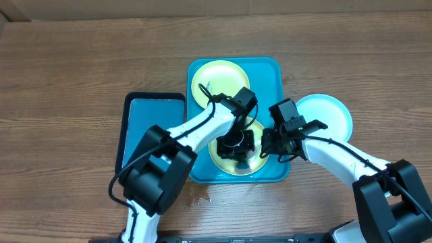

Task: Clean dirty plates on tray and stack at the side
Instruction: 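Scrub the lower yellow plate with the sponge in the left gripper, then put the sponge back in the sink tray with the left gripper, then lift the yellow plate with the right gripper and tilt it over the sink tray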

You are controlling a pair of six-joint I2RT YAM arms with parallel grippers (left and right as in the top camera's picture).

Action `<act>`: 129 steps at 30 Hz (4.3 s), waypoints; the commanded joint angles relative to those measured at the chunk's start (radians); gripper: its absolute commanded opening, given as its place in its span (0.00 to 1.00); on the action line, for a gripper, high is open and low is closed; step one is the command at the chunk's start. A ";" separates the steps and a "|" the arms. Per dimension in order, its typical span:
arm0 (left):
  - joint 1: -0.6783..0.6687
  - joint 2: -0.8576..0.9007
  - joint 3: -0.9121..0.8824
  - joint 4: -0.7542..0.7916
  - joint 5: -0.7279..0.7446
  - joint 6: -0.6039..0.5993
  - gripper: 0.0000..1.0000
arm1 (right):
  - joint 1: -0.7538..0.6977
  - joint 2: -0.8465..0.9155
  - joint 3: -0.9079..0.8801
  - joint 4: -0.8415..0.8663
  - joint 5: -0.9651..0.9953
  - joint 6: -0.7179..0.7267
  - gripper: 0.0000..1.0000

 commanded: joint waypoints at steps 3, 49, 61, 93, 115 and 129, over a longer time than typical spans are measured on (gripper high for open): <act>0.007 -0.093 -0.015 -0.077 -0.525 -0.002 0.04 | -0.005 0.023 -0.016 -0.010 0.076 0.005 0.04; 0.106 -0.129 -0.008 -0.060 -0.364 0.126 0.04 | -0.005 0.023 -0.016 -0.013 0.076 0.005 0.04; 0.268 -0.500 0.039 -0.266 -0.640 0.179 0.04 | -0.005 0.023 -0.016 -0.018 0.076 0.005 0.04; 0.583 -0.783 0.284 -0.449 -0.397 0.226 1.00 | 0.281 -0.121 0.449 -0.246 0.225 -0.227 0.04; 0.583 -1.044 0.412 -0.542 -0.398 0.226 1.00 | 0.775 0.059 0.459 0.167 1.080 -0.306 0.04; 0.583 -1.044 0.412 -0.542 -0.398 0.226 1.00 | 0.924 0.057 0.459 0.228 1.335 -0.410 0.04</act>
